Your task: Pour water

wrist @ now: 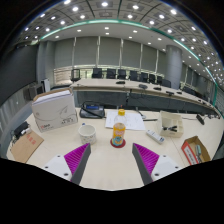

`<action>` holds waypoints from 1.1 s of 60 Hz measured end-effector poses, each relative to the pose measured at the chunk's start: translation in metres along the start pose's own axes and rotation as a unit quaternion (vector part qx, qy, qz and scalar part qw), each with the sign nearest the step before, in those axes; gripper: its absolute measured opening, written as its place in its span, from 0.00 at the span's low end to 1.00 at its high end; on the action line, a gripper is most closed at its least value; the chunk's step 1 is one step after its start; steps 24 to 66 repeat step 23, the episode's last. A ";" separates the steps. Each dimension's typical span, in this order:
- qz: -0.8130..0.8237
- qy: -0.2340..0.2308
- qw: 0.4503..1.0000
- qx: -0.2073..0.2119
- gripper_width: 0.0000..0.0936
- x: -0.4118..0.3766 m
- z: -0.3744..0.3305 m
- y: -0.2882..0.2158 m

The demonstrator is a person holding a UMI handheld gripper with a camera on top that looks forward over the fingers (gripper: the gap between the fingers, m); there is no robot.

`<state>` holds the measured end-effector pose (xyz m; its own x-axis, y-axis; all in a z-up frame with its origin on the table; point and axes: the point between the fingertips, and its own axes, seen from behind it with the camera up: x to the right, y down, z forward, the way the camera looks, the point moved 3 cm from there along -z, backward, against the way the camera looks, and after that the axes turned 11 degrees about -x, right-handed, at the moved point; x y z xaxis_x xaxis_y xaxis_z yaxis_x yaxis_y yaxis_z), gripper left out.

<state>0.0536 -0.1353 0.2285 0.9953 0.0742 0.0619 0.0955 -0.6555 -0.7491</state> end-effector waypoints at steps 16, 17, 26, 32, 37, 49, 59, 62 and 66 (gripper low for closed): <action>-0.014 0.019 1.000 0.008 0.92 -0.035 -0.113 0.052; -0.016 0.021 1.000 0.008 0.91 -0.035 -0.115 0.054; -0.015 0.023 1.000 0.007 0.92 -0.039 -0.130 0.062; -0.015 0.023 1.000 0.007 0.92 -0.039 -0.130 0.062; -0.015 0.023 1.000 0.007 0.92 -0.039 -0.130 0.062; -0.015 0.023 1.000 0.007 0.92 -0.039 -0.130 0.062; -0.015 0.023 1.000 0.007 0.92 -0.039 -0.130 0.062; -0.015 0.023 1.000 0.007 0.92 -0.039 -0.130 0.062; -0.015 0.023 1.000 0.007 0.92 -0.039 -0.130 0.062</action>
